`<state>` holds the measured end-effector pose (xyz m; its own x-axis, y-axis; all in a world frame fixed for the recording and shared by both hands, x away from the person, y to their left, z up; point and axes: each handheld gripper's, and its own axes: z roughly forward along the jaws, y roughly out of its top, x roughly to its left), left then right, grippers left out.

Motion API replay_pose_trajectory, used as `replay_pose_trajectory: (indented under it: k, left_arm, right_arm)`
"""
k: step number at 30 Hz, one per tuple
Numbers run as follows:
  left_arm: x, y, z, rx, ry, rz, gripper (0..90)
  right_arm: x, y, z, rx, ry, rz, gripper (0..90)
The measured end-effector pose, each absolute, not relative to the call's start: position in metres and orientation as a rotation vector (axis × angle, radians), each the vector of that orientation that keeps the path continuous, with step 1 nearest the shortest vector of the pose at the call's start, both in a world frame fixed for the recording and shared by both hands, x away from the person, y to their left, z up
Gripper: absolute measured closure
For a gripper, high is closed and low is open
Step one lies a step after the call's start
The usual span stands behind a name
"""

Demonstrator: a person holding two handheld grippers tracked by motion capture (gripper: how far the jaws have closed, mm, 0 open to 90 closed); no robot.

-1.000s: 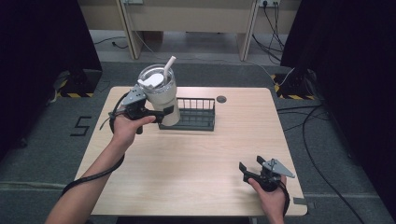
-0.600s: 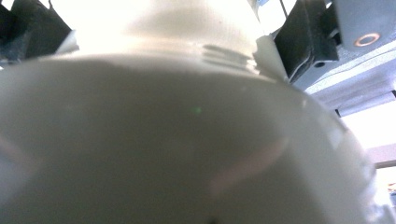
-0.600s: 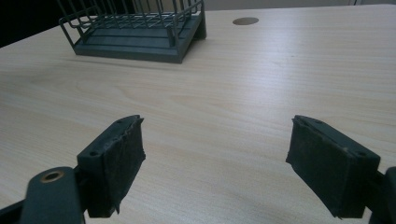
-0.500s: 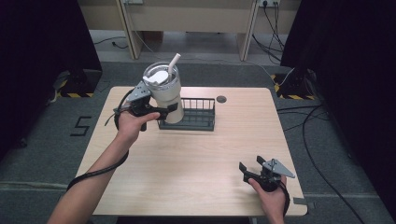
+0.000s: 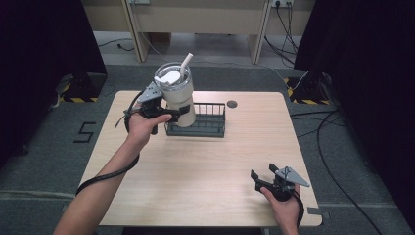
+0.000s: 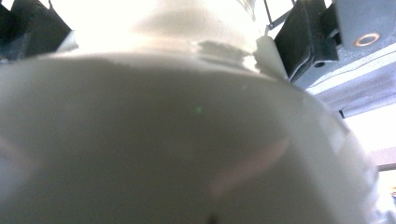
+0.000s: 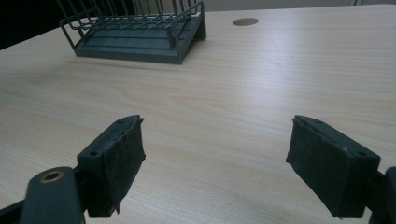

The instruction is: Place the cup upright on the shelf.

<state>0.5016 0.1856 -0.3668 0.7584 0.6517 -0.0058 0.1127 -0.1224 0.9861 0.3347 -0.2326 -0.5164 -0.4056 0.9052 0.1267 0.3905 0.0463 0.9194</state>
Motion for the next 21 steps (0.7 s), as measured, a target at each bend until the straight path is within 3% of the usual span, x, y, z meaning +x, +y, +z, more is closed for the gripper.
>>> replay_pose_trajectory:
  k: [21]
  left_arm:
    - [0.521, 0.173, -0.362, 1.660, 0.621, 0.517, 9.9]
  right_arm:
    - [0.335, -0.233, -0.517, 1.300, 1.831, 1.350, 18.9]
